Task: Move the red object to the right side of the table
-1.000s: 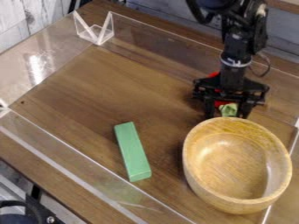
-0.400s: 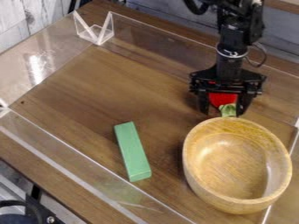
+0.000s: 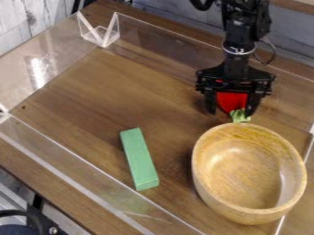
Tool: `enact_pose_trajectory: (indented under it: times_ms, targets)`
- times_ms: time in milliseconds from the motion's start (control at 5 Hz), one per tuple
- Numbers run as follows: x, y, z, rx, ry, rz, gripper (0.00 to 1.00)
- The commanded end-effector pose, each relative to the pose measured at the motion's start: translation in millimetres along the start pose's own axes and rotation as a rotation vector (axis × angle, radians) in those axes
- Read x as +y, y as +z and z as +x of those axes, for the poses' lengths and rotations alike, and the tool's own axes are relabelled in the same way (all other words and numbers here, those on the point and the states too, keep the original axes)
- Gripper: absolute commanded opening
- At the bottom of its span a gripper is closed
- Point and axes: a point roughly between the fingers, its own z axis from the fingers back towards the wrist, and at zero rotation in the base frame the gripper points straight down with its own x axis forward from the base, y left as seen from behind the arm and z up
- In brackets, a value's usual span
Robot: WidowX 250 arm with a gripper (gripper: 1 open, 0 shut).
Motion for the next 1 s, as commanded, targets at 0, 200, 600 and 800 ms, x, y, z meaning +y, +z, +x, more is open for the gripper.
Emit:
enact_pose_trajectory:
  times_ms: [0,200,600,800]
  targets:
    - [-8.7,40.8,12.9,-0.086,-0.057,-0.064,1.0]
    - [3.4,53.9,15.8,-0.088,-0.106,-0.073,1.0]
    - [9.8,72.2,24.1,-0.101,-0.13,-0.086,1.0]
    - [-1.2,71.0,24.0,-0.102,-0.112,-0.082,0.0]
